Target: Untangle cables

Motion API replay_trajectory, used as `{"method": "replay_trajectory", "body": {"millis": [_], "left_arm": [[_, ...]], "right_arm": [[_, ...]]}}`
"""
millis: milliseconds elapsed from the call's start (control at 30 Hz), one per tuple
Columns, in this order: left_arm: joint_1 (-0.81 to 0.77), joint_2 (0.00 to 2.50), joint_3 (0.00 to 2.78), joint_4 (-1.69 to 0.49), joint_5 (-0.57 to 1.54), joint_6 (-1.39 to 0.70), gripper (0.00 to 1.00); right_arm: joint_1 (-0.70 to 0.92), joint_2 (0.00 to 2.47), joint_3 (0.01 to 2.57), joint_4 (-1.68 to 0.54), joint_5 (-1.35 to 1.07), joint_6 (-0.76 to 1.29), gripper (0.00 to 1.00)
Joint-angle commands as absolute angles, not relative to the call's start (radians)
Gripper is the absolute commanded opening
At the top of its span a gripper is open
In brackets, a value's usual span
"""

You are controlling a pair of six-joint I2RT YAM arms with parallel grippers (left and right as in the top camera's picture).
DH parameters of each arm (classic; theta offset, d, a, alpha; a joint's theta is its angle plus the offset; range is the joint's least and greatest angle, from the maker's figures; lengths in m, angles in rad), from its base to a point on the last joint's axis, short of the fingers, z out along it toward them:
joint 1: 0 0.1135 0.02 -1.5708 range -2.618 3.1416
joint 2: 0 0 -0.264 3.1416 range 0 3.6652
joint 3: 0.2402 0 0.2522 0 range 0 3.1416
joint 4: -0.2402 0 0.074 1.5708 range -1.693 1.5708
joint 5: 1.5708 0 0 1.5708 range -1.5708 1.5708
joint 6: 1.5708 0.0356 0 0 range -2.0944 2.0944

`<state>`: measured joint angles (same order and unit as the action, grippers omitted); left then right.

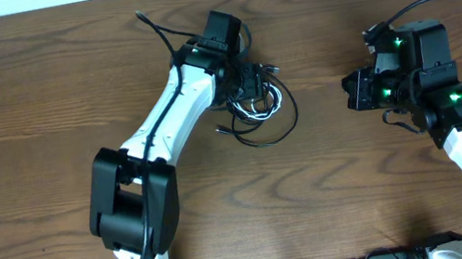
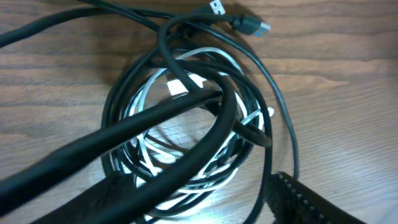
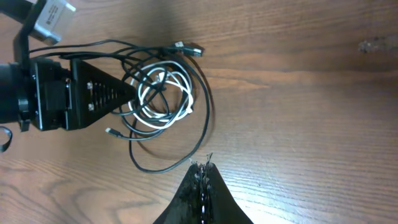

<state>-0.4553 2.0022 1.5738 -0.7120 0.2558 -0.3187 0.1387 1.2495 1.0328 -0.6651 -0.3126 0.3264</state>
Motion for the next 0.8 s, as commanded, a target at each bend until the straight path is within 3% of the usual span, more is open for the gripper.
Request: {"method": "replay_trajectory", "body": {"millis": [0,400,767], "left_arm": [[-0.456,2.014,1.561,-0.71,0.242,-0.26,0.74],[-0.456,2.017,1.561,-0.687,0.242,-0.141,0.78],[-0.456,2.02,1.561,-0.698,0.234,-0.075,0.65]], "right_arm": [[0.134,1.243,1.037,-0.674,-0.286,0.333,0.01],[0.134,1.246,1.037,-0.678,-0.286,0.333,0.01],[0.134,1.246,1.037,-0.681,-0.287,0.333,0.01]]}}
